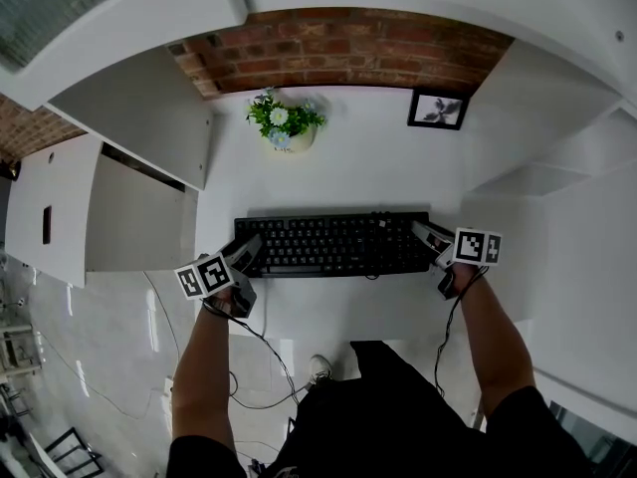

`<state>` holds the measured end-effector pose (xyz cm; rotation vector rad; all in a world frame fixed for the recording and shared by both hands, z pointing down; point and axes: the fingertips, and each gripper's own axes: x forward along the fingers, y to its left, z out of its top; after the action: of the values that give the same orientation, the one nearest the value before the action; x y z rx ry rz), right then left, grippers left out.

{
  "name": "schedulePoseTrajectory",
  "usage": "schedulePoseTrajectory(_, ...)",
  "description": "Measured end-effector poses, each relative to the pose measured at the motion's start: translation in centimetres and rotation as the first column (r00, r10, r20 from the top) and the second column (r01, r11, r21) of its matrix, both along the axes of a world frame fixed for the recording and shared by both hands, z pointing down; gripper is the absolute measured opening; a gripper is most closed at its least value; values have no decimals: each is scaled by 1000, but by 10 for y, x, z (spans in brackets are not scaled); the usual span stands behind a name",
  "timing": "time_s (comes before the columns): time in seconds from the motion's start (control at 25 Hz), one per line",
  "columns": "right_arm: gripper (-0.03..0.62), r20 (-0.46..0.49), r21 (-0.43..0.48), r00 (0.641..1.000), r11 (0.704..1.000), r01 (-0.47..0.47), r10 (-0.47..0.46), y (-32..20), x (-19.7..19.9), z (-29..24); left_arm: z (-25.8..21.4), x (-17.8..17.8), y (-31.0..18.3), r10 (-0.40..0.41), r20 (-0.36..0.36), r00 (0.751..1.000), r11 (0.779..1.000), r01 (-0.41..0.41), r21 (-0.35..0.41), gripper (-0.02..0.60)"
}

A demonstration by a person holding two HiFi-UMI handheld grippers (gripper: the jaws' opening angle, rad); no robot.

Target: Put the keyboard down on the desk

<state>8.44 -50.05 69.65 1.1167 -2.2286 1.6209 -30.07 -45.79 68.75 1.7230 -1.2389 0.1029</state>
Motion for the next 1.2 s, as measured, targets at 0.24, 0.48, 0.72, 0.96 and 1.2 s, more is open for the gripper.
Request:
schedulePoseTrajectory(0.24,196,-71,-5,997,1000,-2,1,-1,0,5,5,-3,1,-18,73,997,999,21,-42,288)
schedulePoseTrajectory(0.48,201,-162,9,987,1000,5,-3,-2,2,7,8,-4,0,-30,150,988,998,38,-52,295)
schedulePoseTrajectory(0.72,204,-250,34,968,999,26,-17,-1,4,7,9,-5,3,-11,219,976,998,24,-55,296)
schedulePoseTrajectory(0.96,213,-325,72,946,997,27,-2,0,7,2,0,-11,3,-29,296,955,999,39,-27,286)
schedulePoseTrajectory(1.2,147,-431,212,901,976,57,40,0,12,-28,-31,-12,8,-53,321,946,998,36,56,219)
